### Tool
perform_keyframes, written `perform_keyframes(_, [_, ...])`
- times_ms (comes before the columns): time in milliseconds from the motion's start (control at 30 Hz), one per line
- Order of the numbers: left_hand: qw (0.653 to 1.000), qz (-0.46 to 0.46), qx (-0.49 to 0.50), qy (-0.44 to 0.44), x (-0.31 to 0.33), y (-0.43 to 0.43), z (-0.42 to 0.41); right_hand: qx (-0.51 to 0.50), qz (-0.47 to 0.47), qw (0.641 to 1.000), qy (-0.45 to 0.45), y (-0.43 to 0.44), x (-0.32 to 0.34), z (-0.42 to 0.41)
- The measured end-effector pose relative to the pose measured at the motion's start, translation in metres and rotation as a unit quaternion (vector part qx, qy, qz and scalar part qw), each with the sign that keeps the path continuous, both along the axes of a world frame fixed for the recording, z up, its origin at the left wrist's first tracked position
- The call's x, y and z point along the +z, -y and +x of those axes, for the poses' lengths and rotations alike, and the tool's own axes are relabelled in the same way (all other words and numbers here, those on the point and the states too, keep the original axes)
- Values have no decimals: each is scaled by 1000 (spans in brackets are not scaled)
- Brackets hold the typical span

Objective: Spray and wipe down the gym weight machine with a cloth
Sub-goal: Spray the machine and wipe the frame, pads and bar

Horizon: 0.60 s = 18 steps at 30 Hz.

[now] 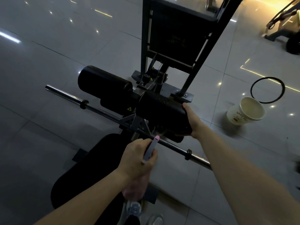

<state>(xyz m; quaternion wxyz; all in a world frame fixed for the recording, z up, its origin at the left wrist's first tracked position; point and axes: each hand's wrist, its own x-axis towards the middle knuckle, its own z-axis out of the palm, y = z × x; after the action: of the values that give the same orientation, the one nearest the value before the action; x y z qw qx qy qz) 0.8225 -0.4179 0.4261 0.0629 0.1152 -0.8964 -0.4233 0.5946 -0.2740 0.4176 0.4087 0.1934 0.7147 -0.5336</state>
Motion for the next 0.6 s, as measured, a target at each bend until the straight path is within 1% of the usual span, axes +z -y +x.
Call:
perform_keyframes(33, [1000,6,5,2,1,-2,-1,8,-1,999,43,0,7,-6])
perform_keyframes(67, [1000,5,4,4,2,-5,-3,7,1,998,64,-1,12,-10])
perform_keyframes(100, [1000,-3,1,6,2,-6,-4,1,3,998,64,0,13,-11])
perform_keyframes(267, [1000,4,-7,12,-1,-12,-1,-46,-52,998,-10,-3,2,28])
perform_keyframes(400, [999,19,31,25,7,-18,-6,-62,-62,995,-47,-21,-6,44])
perform_keyframes(433, [999,20,37,28,9,-19,-9,-58,-49,996,-57,-23,-4,45])
perform_keyframes(500, [999,10,37,29,13,-22,-12,-35,21,995,-93,-28,5,54])
perform_keyframes(567, [999,2,40,30,16,-27,-13,46,117,980,-153,-38,15,71])
perform_keyframes(600, [998,3,45,32,18,-30,-13,107,138,972,-160,-44,20,83])
